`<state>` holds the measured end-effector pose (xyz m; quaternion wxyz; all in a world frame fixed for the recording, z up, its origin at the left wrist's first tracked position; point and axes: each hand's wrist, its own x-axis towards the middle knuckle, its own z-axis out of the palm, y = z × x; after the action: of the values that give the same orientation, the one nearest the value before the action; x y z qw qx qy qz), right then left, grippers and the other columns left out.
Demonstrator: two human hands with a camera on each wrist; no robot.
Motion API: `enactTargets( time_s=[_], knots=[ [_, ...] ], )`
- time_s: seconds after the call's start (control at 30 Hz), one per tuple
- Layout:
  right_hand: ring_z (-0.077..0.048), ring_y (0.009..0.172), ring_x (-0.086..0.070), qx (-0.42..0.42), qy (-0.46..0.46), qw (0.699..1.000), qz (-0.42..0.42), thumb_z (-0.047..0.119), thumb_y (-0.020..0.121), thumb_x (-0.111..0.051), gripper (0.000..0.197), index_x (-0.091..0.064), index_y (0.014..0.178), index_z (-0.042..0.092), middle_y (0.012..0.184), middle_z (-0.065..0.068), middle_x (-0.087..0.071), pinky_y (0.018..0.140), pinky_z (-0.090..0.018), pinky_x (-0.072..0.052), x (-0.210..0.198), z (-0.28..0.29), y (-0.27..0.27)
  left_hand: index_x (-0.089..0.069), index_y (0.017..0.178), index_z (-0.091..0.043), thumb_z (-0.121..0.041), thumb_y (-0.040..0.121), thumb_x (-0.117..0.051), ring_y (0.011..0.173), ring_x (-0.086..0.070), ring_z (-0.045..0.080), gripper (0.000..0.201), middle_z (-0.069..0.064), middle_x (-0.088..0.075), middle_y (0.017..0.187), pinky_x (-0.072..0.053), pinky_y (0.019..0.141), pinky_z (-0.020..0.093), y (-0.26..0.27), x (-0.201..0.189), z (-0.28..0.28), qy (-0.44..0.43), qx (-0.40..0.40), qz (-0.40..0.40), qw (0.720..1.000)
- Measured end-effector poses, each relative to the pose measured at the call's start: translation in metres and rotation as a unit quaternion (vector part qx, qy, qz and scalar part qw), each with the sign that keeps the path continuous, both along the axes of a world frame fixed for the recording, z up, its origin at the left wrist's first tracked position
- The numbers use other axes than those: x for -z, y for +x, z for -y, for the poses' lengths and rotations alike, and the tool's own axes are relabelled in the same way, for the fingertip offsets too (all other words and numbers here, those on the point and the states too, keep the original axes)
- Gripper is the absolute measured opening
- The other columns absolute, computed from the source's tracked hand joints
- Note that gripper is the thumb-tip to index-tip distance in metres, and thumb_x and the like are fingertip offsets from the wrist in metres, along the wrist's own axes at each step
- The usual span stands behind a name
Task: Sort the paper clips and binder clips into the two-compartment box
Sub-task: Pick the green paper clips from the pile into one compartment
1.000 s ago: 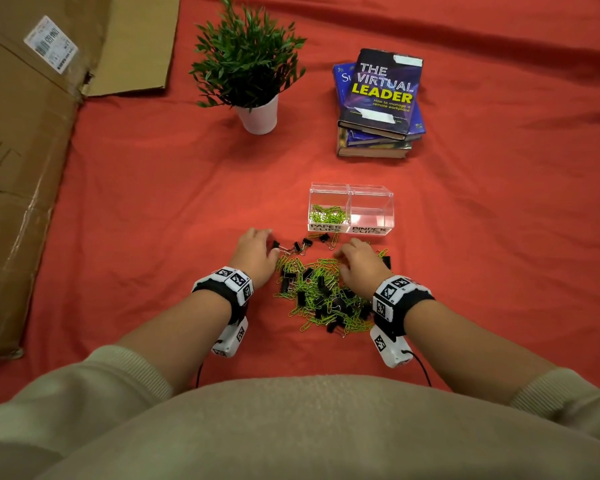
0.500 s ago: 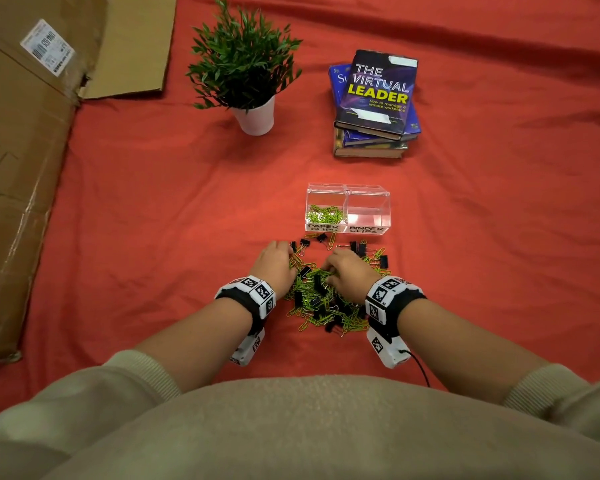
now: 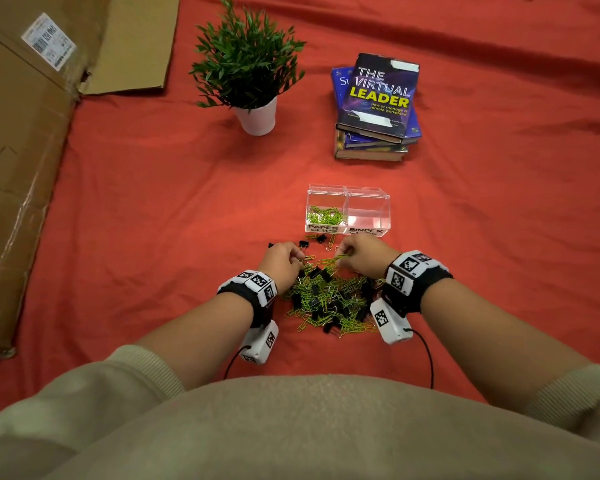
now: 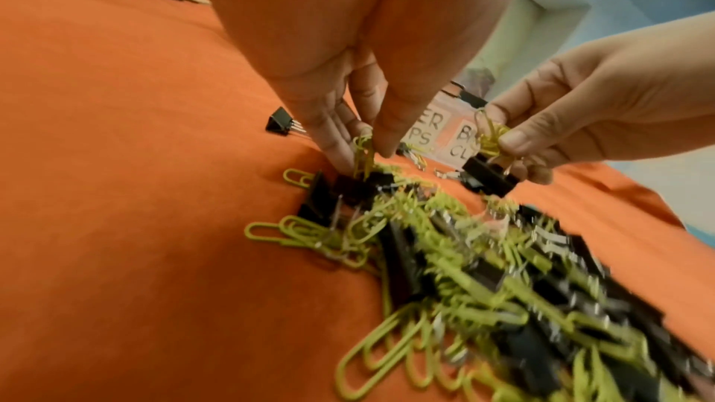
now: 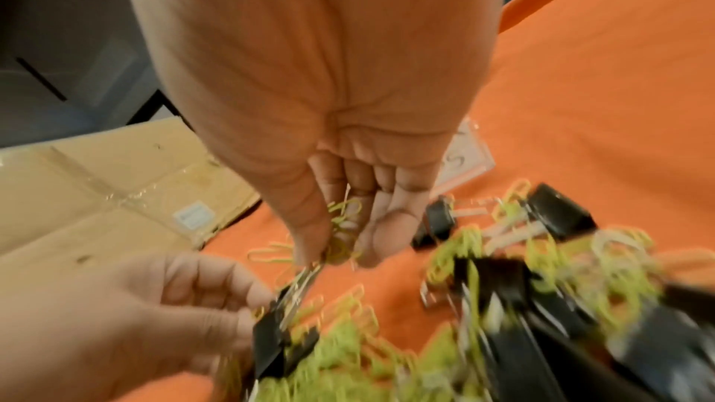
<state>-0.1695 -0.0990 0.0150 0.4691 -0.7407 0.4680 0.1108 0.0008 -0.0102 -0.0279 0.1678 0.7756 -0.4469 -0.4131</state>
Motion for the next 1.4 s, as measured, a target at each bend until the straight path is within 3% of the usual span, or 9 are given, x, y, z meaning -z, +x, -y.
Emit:
enactTargets(
  time_s=[0.13,0.33,0.53,0.67,0.77,0.93,1.07,1.2,1.4],
  knots=[
    [-0.007,0.058,-0.062,0.010,0.050,0.998,0.021,0.010,0.085,-0.066,0.006,-0.064,0.087,0.005,0.074,-0.003,-0.067,0.056,-0.021,-0.051,-0.023,0.020,0.005,-0.062,0.094,-0.013,-0.004,0.091,-0.053,0.059,-0.051,0.012,0.013,-0.003,-0.059,0.073,-0.047,0.056,0.027,0.001,-0.005,0.003,-0.012,-0.069,-0.061,0.996],
    [-0.009,0.055,-0.061,0.030,0.087,0.995,0.040,0.009,0.084,-0.067,0.003,-0.065,0.083,0.007,0.070,-0.004,-0.067,0.058,-0.022,-0.053,-0.040,0.031,0.012,-0.060,0.095,-0.012,-0.003,0.091,-0.057,0.062,-0.059,0.012,0.011,0.000,-0.063,0.074,-0.052,0.061,0.027,0.006,-0.011,0.009,-0.020,-0.148,-0.149,0.978],
    [-0.015,0.063,-0.059,0.115,-0.073,0.990,0.045,0.007,0.086,-0.064,0.004,-0.062,0.082,0.006,0.074,-0.006,-0.064,0.060,-0.026,-0.052,-0.032,0.052,0.037,-0.061,0.089,-0.017,-0.008,0.090,-0.061,0.074,-0.068,0.025,0.009,0.006,-0.068,0.084,-0.057,0.075,0.040,0.004,-0.011,0.010,-0.009,-0.157,-0.184,0.970],
    [-0.021,0.080,-0.061,0.061,-0.158,0.986,-0.011,0.011,0.089,-0.059,0.012,-0.065,0.098,0.006,0.091,-0.009,-0.067,0.069,-0.026,-0.047,-0.023,0.049,0.051,-0.061,0.085,-0.017,-0.008,0.089,-0.063,0.062,-0.062,0.015,0.010,0.003,-0.066,0.078,-0.054,0.061,0.028,0.003,-0.021,0.016,-0.027,-0.157,-0.180,0.971],
    [-0.019,0.093,-0.061,0.044,-0.212,0.976,0.019,0.012,0.092,-0.055,0.022,-0.064,0.111,0.006,0.112,-0.009,-0.065,0.079,-0.020,-0.045,-0.022,0.038,0.047,-0.064,0.089,-0.012,-0.008,0.087,-0.064,0.063,-0.061,0.013,0.005,0.002,-0.066,0.079,-0.053,0.058,0.022,0.005,-0.038,0.031,-0.066,-0.145,-0.162,0.974],
    [-0.016,0.080,-0.063,0.002,-0.193,0.981,0.025,0.008,0.092,-0.050,0.020,-0.066,0.105,0.009,0.106,-0.008,-0.066,0.069,-0.018,-0.053,0.001,0.003,0.023,-0.063,0.081,-0.018,-0.007,0.086,-0.065,0.067,-0.064,0.017,0.012,0.000,-0.065,0.075,-0.059,0.071,0.036,0.003,-0.050,0.068,-0.131,-0.117,-0.108,0.978],
    [-0.021,0.109,-0.053,-0.091,-0.165,0.982,-0.011,0.008,0.085,-0.057,0.040,-0.056,0.126,0.009,0.118,-0.006,-0.051,0.094,-0.026,-0.047,0.027,-0.020,0.008,-0.063,0.087,-0.014,-0.009,0.087,-0.061,0.078,-0.064,0.021,0.005,0.004,-0.067,0.083,-0.057,0.075,0.034,-0.007,-0.051,0.088,-0.142,-0.049,-0.036,0.988],
    [-0.025,0.118,-0.038,-0.129,-0.174,0.976,-0.029,0.017,0.083,-0.062,0.063,-0.039,0.140,0.008,0.125,-0.009,-0.041,0.103,-0.037,-0.041,0.038,-0.029,0.003,-0.062,0.103,-0.013,-0.014,0.091,-0.058,0.089,-0.062,0.016,0.013,0.002,-0.067,0.098,-0.053,0.083,0.029,-0.014,-0.049,0.087,-0.128,0.018,0.013,0.992],
    [-0.028,0.117,-0.040,-0.140,-0.219,0.965,-0.009,0.017,0.088,-0.058,0.048,-0.048,0.132,0.003,0.119,-0.014,-0.044,0.101,-0.036,-0.039,0.045,-0.042,-0.001,-0.063,0.095,-0.016,-0.007,0.088,-0.056,0.090,-0.056,0.013,0.013,-0.001,-0.058,0.100,-0.050,0.082,0.025,-0.012,-0.040,0.043,-0.149,0.057,0.052,0.986]
  ],
)
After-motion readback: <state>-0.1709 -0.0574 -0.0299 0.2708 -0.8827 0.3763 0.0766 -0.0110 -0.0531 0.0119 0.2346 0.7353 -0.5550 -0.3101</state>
